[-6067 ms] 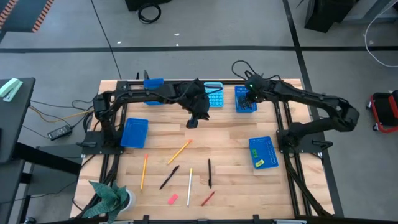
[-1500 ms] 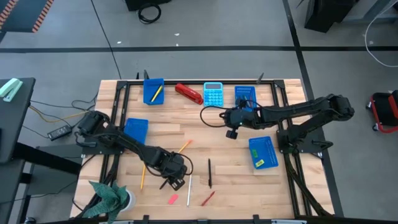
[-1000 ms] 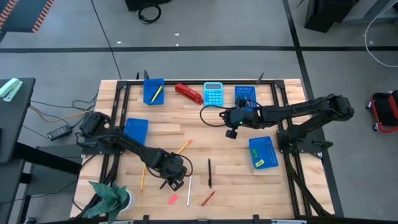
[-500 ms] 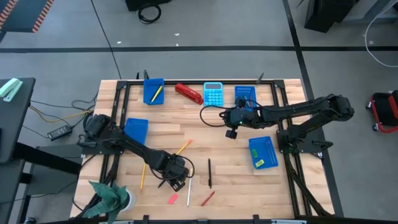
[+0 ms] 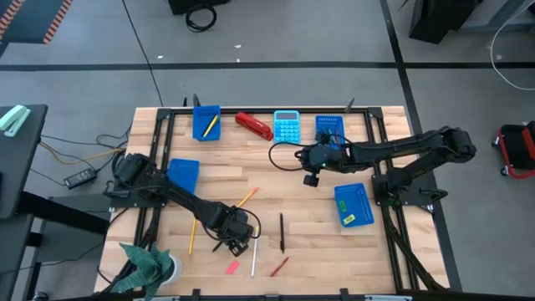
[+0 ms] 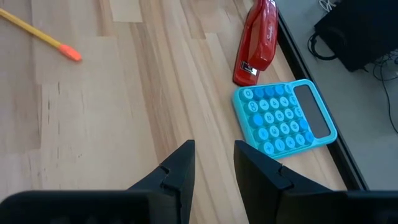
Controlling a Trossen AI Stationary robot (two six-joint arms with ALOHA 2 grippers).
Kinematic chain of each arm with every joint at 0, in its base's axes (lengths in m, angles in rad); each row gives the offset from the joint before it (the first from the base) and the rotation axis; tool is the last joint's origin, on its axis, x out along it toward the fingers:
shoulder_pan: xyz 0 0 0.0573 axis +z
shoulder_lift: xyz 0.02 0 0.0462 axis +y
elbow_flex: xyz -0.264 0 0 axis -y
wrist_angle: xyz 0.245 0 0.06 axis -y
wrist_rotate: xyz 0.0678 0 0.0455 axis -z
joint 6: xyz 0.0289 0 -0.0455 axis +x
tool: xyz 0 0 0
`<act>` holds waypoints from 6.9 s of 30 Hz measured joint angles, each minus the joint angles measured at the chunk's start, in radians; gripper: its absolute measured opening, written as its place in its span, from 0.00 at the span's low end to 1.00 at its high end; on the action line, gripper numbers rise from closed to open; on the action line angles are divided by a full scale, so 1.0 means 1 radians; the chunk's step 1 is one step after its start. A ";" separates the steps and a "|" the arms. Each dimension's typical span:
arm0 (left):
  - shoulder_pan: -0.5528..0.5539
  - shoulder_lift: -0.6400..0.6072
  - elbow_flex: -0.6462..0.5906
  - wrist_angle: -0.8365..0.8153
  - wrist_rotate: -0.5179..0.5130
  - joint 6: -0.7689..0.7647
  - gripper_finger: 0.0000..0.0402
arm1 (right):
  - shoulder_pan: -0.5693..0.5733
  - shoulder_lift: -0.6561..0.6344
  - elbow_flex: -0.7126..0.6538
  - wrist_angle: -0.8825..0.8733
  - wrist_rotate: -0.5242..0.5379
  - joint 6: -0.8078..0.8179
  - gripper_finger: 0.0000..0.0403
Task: Sort crayons/erasers/pens/pencils in bins
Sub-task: Put the left black pen into the top left bin, then put the black pen into the top left bin
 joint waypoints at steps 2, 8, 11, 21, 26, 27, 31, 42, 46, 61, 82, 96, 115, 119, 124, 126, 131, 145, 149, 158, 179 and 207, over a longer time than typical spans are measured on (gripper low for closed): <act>0.000 0.000 0.000 0.000 0.000 -0.008 0.05 | 0.000 0.000 0.000 0.000 0.000 0.000 0.29; 0.005 -0.017 0.026 -0.040 -0.004 -0.008 0.05 | 0.000 0.000 0.000 0.000 0.000 0.000 0.29; 0.010 -0.029 0.097 -0.115 -0.008 -0.009 0.02 | 0.000 0.000 0.000 0.000 0.000 0.000 0.29; 0.004 -0.031 0.151 -0.234 -0.068 -0.022 0.18 | 0.000 0.000 0.000 -0.001 -0.017 0.000 0.29; -0.003 -0.029 0.096 -0.223 -0.060 -0.117 0.29 | 0.000 0.000 0.000 -0.001 -0.017 0.000 0.29; -0.003 -0.030 0.088 -0.205 -0.052 -0.118 0.31 | 0.000 0.000 0.000 -0.001 -0.017 0.000 0.29; -0.011 -0.030 0.068 -0.151 -0.037 -0.114 0.37 | 0.000 0.000 0.000 0.000 -0.017 0.000 0.29; -0.013 -0.026 0.004 -0.118 -0.055 -0.141 0.34 | 0.000 0.000 0.000 0.007 -0.016 0.000 0.29; -0.011 -0.029 -0.008 -0.114 -0.056 -0.140 0.29 | 0.000 0.000 0.000 0.007 -0.016 0.000 0.29; 0.009 -0.029 -0.011 -0.106 -0.072 -0.141 0.10 | -0.013 0.000 0.000 0.016 -0.027 0.000 0.29; 0.299 -0.025 0.341 -0.404 -0.483 0.183 0.14 | -0.012 0.000 0.000 0.012 -0.087 0.012 0.29; 0.746 -0.027 0.600 -0.647 -0.710 0.597 0.13 | -0.012 0.000 0.000 -0.006 -0.203 0.030 0.29; 1.200 -0.027 0.299 -0.243 -0.470 0.978 0.12 | 0.029 0.000 0.000 -0.018 -0.217 0.031 0.29; 1.228 -0.027 0.254 -0.229 -0.466 1.014 0.13 | 0.029 0.000 -0.025 -0.007 -0.217 0.029 0.29; 1.243 -0.027 0.217 -0.215 -0.411 1.015 0.14 | 0.018 0.000 -0.070 0.018 -0.217 -0.003 0.29; 1.244 -0.027 0.208 -0.214 -0.410 1.015 0.14 | 0.010 0.000 -0.086 0.043 -0.217 -0.014 0.29; 1.244 -0.027 0.204 -0.216 -0.410 1.009 0.17 | -0.002 0.000 -0.117 0.058 -0.217 -0.023 0.29; 1.154 -0.027 0.312 -0.367 -0.489 1.026 0.45 | -0.006 0.000 -0.119 0.061 -0.217 -0.060 0.29; 1.059 -0.027 0.407 -0.486 -0.490 0.917 0.48 | -0.007 0.000 -0.119 0.052 -0.217 -0.067 0.29; 0.671 -0.051 0.394 -0.518 -0.475 0.734 0.43 | 0.000 0.000 -0.119 -0.126 -0.217 -0.039 0.29; 0.069 -0.051 0.134 0.074 -0.707 0.123 0.43 | 0.044 0.000 -0.119 -0.128 -0.342 0.369 0.29; 0.212 -0.021 0.136 0.466 -0.232 1.659 0.43 | 0.397 0.000 -0.119 -0.093 -0.339 1.192 0.29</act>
